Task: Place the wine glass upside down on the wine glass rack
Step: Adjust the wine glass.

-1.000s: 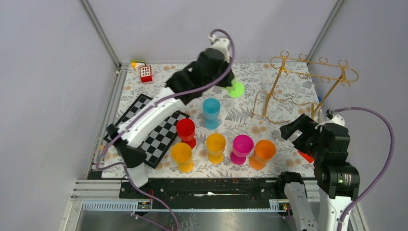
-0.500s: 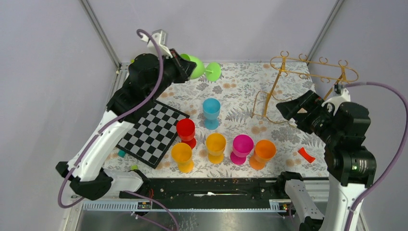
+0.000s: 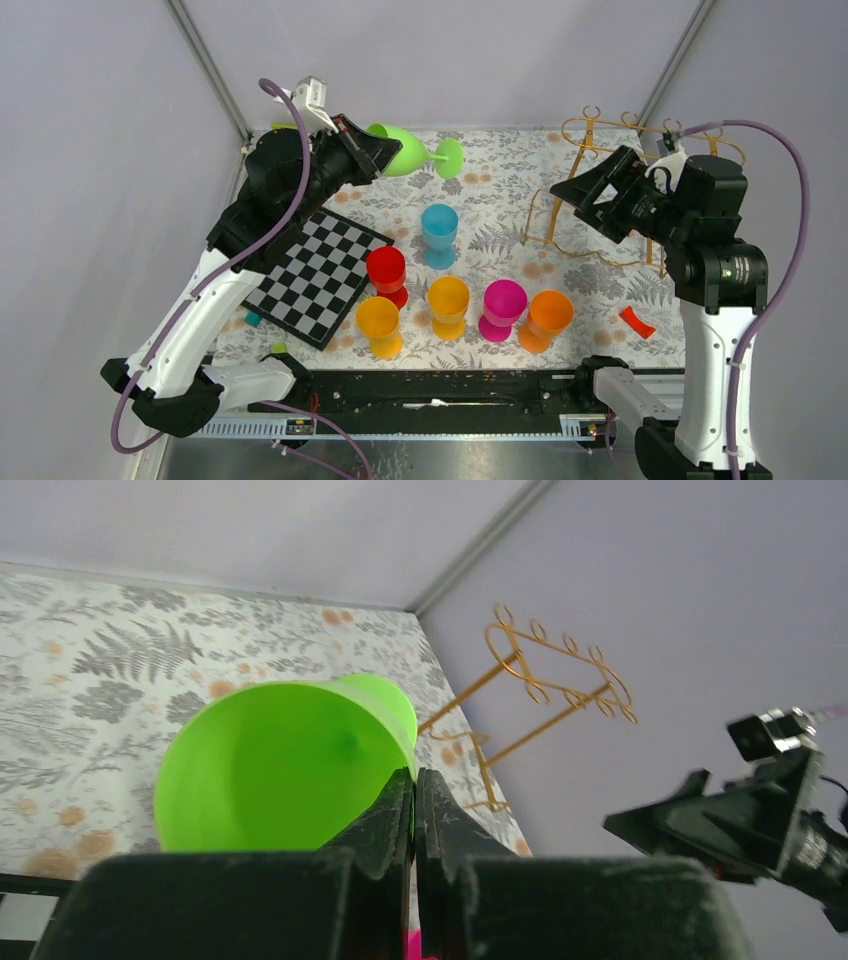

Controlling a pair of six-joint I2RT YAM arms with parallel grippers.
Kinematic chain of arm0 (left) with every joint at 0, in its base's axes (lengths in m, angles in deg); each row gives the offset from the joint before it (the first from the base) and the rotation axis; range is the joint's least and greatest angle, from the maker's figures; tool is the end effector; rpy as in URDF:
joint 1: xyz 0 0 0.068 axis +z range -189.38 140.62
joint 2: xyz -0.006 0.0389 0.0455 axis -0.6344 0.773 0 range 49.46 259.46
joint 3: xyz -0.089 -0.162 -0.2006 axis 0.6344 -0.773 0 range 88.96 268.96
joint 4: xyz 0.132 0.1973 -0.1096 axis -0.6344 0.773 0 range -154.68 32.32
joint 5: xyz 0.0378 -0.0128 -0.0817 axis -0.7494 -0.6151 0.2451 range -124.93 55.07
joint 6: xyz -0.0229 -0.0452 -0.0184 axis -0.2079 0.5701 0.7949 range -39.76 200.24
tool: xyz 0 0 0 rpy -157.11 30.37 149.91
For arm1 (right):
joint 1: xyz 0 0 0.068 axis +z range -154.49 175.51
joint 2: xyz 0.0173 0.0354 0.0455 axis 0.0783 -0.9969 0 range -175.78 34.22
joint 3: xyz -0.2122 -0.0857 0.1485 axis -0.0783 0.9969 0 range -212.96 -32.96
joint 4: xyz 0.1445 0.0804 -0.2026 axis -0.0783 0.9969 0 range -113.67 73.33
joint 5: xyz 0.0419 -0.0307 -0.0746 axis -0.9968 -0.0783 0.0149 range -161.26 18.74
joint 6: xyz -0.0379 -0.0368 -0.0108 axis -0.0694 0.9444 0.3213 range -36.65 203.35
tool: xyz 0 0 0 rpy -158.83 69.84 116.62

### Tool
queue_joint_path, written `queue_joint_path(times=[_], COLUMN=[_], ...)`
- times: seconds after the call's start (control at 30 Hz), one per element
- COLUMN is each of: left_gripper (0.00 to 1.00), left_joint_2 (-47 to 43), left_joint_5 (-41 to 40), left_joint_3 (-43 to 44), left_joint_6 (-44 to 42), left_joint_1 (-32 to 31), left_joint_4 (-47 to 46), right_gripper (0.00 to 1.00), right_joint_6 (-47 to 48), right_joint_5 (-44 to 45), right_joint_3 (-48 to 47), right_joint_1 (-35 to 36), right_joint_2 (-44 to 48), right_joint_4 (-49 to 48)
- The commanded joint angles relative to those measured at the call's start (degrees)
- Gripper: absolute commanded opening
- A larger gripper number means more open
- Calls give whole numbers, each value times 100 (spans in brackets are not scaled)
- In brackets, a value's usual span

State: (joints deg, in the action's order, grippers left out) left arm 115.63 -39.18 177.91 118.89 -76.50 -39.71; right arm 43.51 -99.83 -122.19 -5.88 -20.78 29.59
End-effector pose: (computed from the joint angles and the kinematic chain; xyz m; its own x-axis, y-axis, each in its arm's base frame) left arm 0.1815 -0.1341 0.5009 -0.3628 -0.5065 -0.7822 0.4048 0.6704 -0.6219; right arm 0.1374 0.0137 0.4829 -0.5263 0.5755 -0.6259 -0.1219 0.6775 0.7254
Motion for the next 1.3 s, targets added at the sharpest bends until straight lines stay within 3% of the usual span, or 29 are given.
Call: queue_joint_path(times=[0.0, 0.27, 0.5, 0.57, 0.7, 0.93, 1.27], left_gripper=[0, 0, 0, 0, 0, 0, 0], left_joint_2=[-16, 224, 425, 447, 417, 368, 389], left_joint_5=[888, 1582, 2035, 2110, 2189, 2282, 2525], left_joint_3=[-10, -52, -124, -165, -280, -337, -415], left_joint_6=[365, 1134, 1628, 1712, 1796, 1800, 1829], left_joint_1=[21, 21, 22, 21, 22, 23, 21], left_joint_4=[-598, -717, -762, -795, -896, -951, -1188], right_gripper=[90, 86, 77, 70, 66, 38, 36], right_joint_6=[-54, 202, 553, 642, 769, 973, 1344], right_joint_5=[-111, 445, 969, 1159, 1530, 1909, 2203], right_joint_3=[-290, -663, -1192, -1278, -1390, -1443, -1677], right_joint_1=[485, 1450, 2154, 2279, 2493, 2723, 2819], right_joint_2=[-203, -804, -1355, -1511, -1766, -1981, -2302], right_joint_4=[-196, 198, 547, 703, 952, 887, 953])
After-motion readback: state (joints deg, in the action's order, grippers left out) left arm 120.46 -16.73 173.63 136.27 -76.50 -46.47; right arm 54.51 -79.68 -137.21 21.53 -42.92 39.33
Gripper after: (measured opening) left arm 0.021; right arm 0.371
